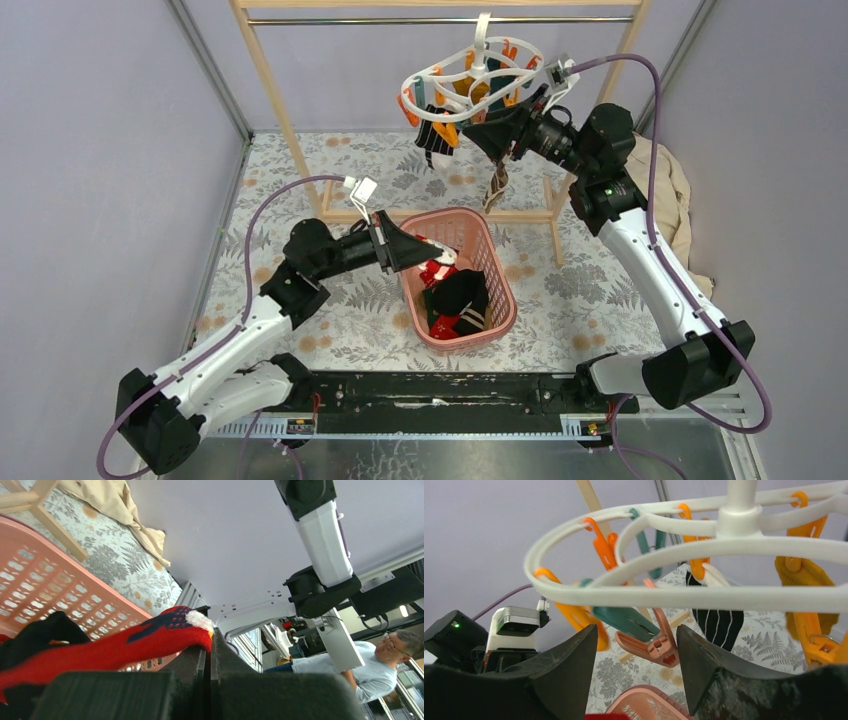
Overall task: Remove the socks clipped to the hanger
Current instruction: Remove the sock from the hanger.
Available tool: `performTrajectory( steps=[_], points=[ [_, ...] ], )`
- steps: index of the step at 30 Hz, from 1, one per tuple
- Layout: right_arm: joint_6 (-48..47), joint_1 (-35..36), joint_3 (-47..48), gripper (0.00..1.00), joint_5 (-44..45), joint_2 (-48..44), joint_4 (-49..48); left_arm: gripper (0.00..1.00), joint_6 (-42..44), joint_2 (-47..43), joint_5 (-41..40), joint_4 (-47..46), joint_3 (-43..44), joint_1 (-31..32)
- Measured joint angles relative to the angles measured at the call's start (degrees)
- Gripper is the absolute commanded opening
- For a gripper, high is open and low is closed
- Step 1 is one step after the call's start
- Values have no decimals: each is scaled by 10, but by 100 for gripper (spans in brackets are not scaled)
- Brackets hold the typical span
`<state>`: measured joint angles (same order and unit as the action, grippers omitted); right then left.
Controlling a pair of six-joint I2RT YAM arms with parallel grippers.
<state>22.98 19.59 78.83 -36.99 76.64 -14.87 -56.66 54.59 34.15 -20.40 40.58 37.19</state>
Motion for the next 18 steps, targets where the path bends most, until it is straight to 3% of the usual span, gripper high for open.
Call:
performTrajectory(
  steps=[18],
  points=[
    [-23,1,-118,72,85,-150,138,8,-8,-44,-15,39,-88,40]
  ],
)
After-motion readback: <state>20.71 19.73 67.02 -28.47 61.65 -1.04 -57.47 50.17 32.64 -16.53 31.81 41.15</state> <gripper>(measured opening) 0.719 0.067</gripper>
